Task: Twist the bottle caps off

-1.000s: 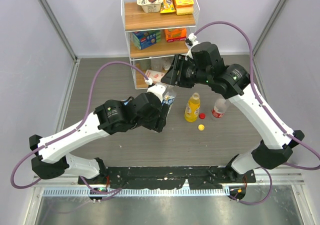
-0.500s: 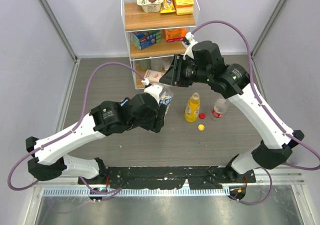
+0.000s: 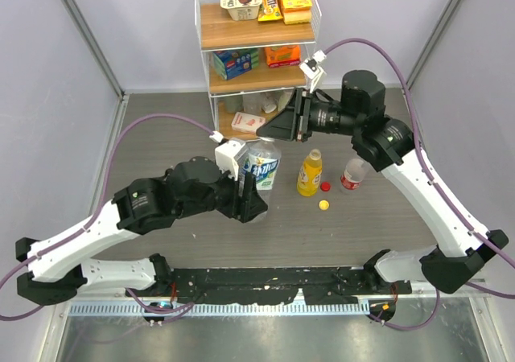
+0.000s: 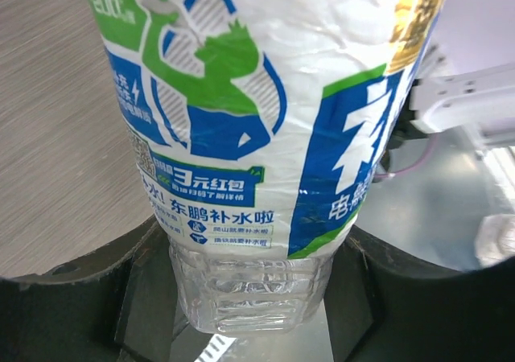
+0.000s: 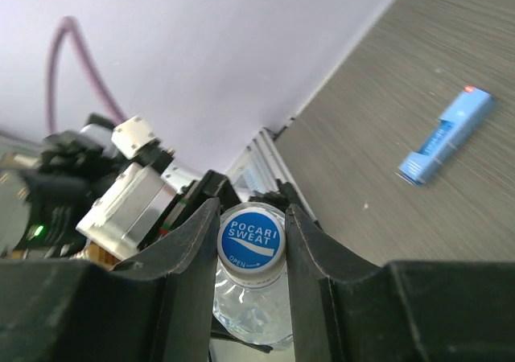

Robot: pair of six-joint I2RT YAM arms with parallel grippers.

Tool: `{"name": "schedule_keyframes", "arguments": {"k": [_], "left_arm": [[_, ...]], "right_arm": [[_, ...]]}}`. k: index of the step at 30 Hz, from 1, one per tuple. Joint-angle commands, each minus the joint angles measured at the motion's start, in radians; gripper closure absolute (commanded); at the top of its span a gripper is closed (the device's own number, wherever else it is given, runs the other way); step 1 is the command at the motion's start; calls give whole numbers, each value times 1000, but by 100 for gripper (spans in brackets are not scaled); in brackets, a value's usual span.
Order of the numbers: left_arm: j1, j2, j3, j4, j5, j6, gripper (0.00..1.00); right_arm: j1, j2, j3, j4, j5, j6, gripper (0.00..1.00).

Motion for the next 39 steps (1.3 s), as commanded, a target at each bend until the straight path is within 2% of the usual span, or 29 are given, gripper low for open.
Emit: {"name": "schedule_keyframes", "arguments": {"k": [1, 5, 9, 19, 22, 23, 24, 25, 26, 27, 28, 30, 33, 39], "left_arm": [[-3, -49, -36, 96, 130, -9, 93], [-1, -55, -46, 157, 238, -6, 95], [-3, -67, -66, 220, 281, -23, 95], [-1, -112, -84, 207, 221, -31, 96], [-1, -110, -84, 191, 209, -34, 96], [-1, -107, -82, 182, 201, -35, 97], [-1, -104, -79, 172, 192, -35, 98], [-1, -98, -75, 159, 184, -34, 99], [-3, -95, -70, 150, 177, -31, 99], [-3, -91, -64, 139, 166, -31, 99], [-3, -87, -59, 129, 166, -29, 100], [-1, -81, -55, 119, 124, -25, 100], [-3, -68, -41, 98, 91, -20, 100], [-3, -29, 2, 21, 13, -8, 100]], "right_arm": [[-47, -73, 2, 410, -213, 188, 99], [-48, -58, 10, 601, -319, 305, 99], [-50, -45, 15, 704, -363, 389, 99], [-70, -56, 24, 666, -333, 351, 99], [-91, -56, 36, 604, -292, 323, 96], [-96, -58, 44, 588, -279, 305, 92], [-108, -59, 45, 549, -253, 293, 83], [-114, -62, 53, 524, -241, 276, 72], [-120, -65, 53, 510, -221, 267, 54], [-125, -70, 62, 475, -207, 244, 49], [-128, -73, 65, 438, -174, 233, 36], [-131, -81, 74, 394, -141, 205, 25], [-133, -71, 110, 299, -98, 167, 17], [-133, -30, 217, 46, 16, 73, 13]]}}
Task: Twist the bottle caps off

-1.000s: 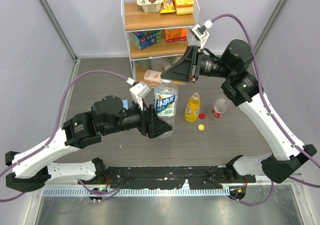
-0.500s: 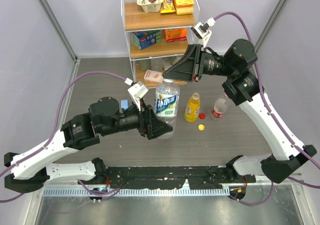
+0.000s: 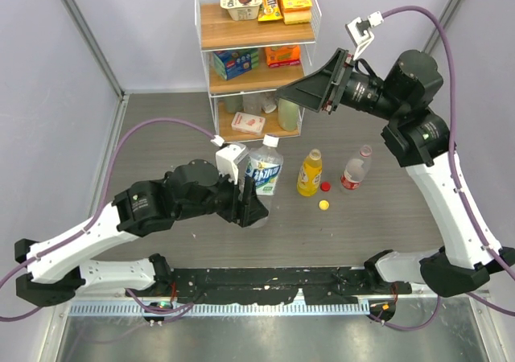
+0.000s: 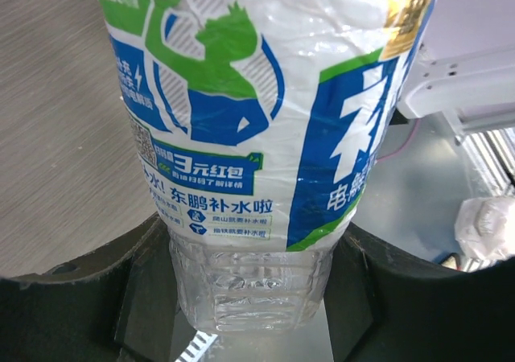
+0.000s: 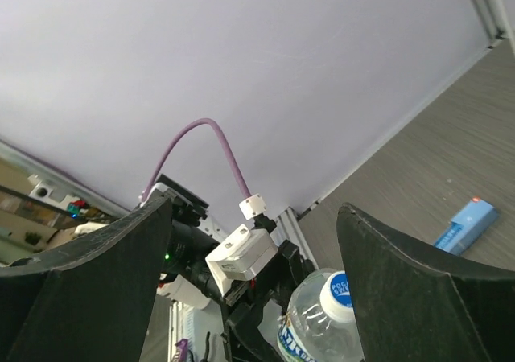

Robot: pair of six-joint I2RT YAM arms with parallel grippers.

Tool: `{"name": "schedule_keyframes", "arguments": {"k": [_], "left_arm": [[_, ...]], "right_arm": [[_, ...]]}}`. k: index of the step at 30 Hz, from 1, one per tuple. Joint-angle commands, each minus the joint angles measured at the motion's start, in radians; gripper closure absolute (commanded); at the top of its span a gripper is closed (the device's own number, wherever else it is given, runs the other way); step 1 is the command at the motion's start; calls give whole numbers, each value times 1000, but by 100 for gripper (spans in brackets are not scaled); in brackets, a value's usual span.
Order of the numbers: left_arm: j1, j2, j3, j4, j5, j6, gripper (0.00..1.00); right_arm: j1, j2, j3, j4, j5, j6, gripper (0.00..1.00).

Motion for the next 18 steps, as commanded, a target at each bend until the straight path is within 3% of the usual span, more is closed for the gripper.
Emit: {"name": "schedule_keyframes", "arguments": {"k": [1, 8, 18], "left_arm": [[-2, 28, 65, -69, -95, 16, 100], [-1, 88, 125, -158, -228, 22, 100], [-2, 231, 261, -299, -336, 65, 100]], "right_arm": [[1, 15, 119, -226, 143, -97, 13], [33, 123, 268, -577, 322, -107, 9], [203, 210, 325, -729, 532, -123, 9]]}}
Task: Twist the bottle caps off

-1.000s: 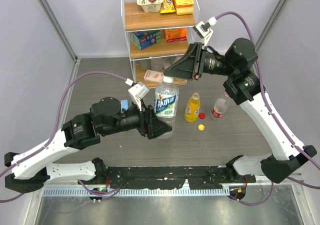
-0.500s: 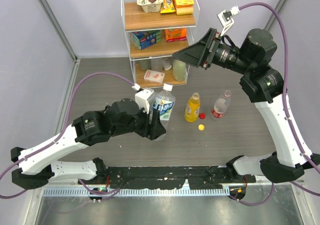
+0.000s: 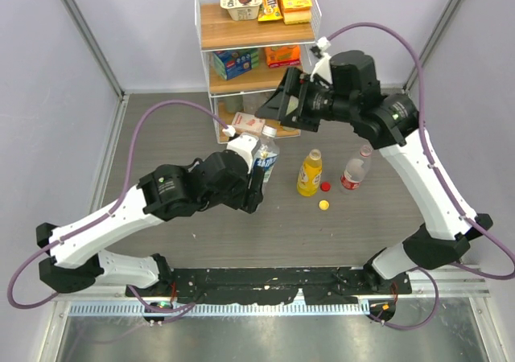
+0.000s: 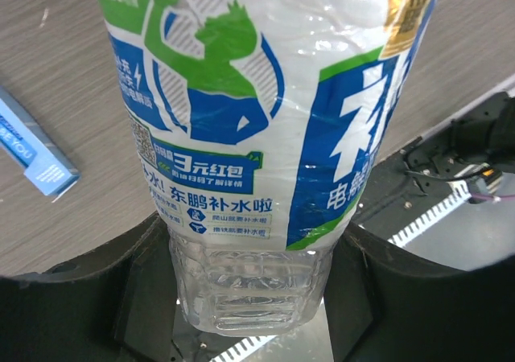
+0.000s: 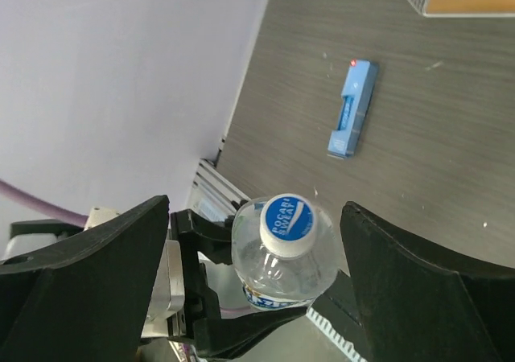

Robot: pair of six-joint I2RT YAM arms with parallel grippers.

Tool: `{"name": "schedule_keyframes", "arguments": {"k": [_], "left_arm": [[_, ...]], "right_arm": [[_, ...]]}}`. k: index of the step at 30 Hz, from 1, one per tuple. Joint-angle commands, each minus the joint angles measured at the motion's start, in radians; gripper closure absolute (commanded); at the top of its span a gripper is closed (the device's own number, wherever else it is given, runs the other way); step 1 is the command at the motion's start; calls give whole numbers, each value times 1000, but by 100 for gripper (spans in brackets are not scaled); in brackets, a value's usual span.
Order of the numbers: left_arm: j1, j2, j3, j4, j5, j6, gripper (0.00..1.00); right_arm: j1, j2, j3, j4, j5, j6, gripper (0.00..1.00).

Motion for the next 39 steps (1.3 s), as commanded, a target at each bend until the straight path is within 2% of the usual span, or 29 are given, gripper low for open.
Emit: {"name": "schedule_keyframes", "arguments": {"k": [1, 12, 16, 25, 28, 31, 34, 39], "left_arm": [[-2, 52, 86, -69, -85, 32, 100], [-11, 107, 135, -103, -106, 34, 100], [-13, 107, 136, -100, -105, 34, 100], [-16, 100, 136, -100, -105, 26, 100], [-16, 100, 136, -101, -106, 26, 100], [-22, 95, 133, -103, -108, 23, 100], [-27, 92, 127, -103, -106, 18, 100], [-31, 78, 109, -95, -99, 9, 100]], "right_arm": [[79, 22, 63, -87, 141, -28, 9], [102, 36, 47, -127, 213, -48, 11], [102, 33, 12, -104, 204, -34, 26], [104, 30, -39, -50, 191, -8, 50], [102, 22, -52, -33, 190, -5, 68], [102, 7, -81, 7, 170, -14, 91], [102, -22, -112, 45, 153, -30, 99], [99, -76, -166, 135, 100, -66, 99]]}}
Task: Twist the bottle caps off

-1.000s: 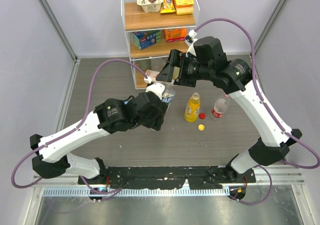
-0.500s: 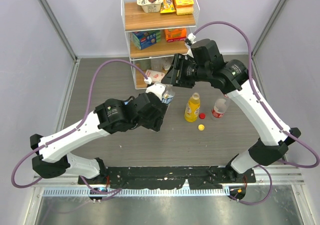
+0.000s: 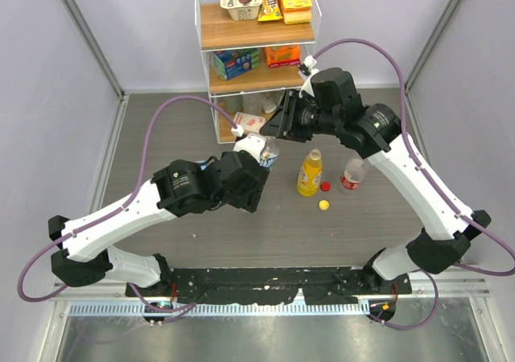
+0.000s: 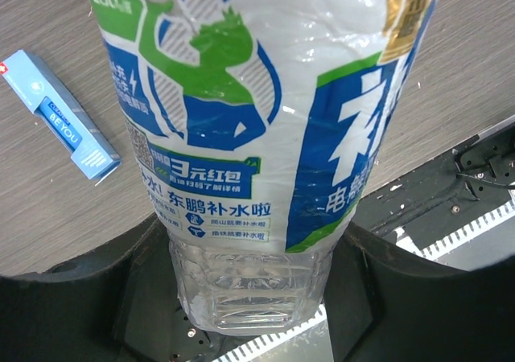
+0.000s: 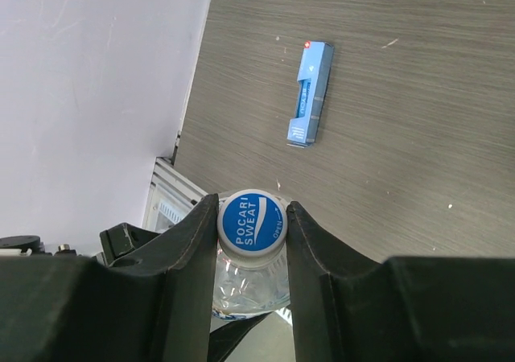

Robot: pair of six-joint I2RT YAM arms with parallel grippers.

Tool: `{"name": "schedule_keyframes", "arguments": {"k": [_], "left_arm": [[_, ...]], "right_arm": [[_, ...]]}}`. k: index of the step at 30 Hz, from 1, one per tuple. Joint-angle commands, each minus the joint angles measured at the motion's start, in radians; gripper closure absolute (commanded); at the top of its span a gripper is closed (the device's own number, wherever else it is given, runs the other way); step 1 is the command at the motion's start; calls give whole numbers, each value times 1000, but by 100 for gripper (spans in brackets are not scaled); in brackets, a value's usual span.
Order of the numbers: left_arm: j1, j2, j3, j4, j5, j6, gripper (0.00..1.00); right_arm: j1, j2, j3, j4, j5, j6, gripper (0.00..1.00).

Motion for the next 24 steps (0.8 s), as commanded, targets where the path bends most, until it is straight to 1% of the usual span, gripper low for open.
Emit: {"name": "schedule_keyframes", "arguments": {"k": [1, 4, 9, 15, 17, 19, 21, 23, 24], "left_arm": [[-15, -41, 7, 36, 8, -1, 100], [-15, -68, -16, 71, 43, 2, 100], [-16, -127, -68, 146, 97, 0, 100], [-16, -199, -133, 243, 204, 8, 100], [-16, -229, -164, 289, 243, 10, 100], [-15, -253, -190, 333, 280, 13, 100], [-16, -273, -213, 369, 310, 11, 100], [-15, -281, -225, 398, 347, 5, 100], [-15, -281, -230, 404, 359, 1, 100]], "right_arm": [[2, -83, -49, 155, -70, -57, 99], [-13, -147, -120, 284, -141, -44, 99], [-80, -236, -264, 514, -302, 12, 99], [-132, -293, -330, 710, -493, 33, 99], [-148, -316, -357, 820, -546, 54, 99], [-169, -336, -393, 915, -608, 104, 99], [-177, -342, -428, 1067, -664, 177, 99], [-183, -336, -453, 1170, -699, 287, 99], [-183, -334, -463, 1213, -722, 312, 99]]}}
